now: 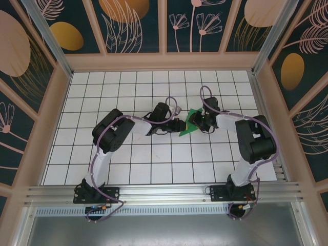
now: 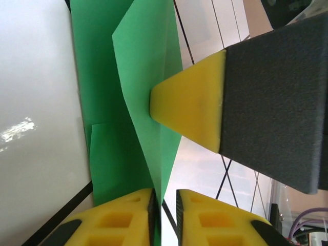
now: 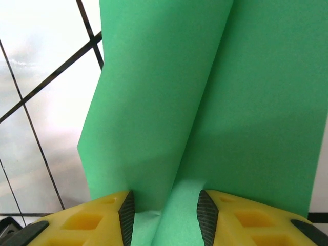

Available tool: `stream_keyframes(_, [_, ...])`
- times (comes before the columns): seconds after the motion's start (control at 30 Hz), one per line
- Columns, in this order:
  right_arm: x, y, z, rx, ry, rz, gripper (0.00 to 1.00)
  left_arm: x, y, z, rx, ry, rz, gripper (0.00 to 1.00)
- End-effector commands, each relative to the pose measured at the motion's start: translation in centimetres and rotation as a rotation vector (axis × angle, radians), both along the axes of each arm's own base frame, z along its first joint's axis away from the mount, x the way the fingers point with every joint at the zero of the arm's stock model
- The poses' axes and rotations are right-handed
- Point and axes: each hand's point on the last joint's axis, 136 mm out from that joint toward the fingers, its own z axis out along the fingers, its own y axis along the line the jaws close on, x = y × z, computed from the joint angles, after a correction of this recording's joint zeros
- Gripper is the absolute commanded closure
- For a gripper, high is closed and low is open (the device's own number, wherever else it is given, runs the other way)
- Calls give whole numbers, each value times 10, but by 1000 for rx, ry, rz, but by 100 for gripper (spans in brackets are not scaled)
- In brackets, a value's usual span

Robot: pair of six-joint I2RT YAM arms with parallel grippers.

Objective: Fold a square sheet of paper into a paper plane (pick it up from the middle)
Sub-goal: Fourth fold the wing at the center of the table.

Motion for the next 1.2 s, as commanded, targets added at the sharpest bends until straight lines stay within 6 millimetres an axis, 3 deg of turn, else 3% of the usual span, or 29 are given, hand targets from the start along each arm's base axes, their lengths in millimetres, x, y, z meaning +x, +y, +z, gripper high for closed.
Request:
stream_keyframes(0.0, [-28,-28,-40,-154,163,-73,58,3,6,18,-15,-6,16,75])
stream_keyframes(0.27, [-29,-27,-43,-168,184,-85,57,6,28,38,-9,-62,79,70])
stream_keyframes(0.47, [-32,-27,-51,-158,217,-110,55,-4,24,66,-120,-119,38,70])
stream_keyframes(0.87, [-42,-29,-67,-160,285,-148,53,-19,0,39,-63,-111,-54,73])
stream_keyframes(1.17, [-44,-29,-71,-156,302,-156,54,-17,-2,11,17,-86,-68,72])
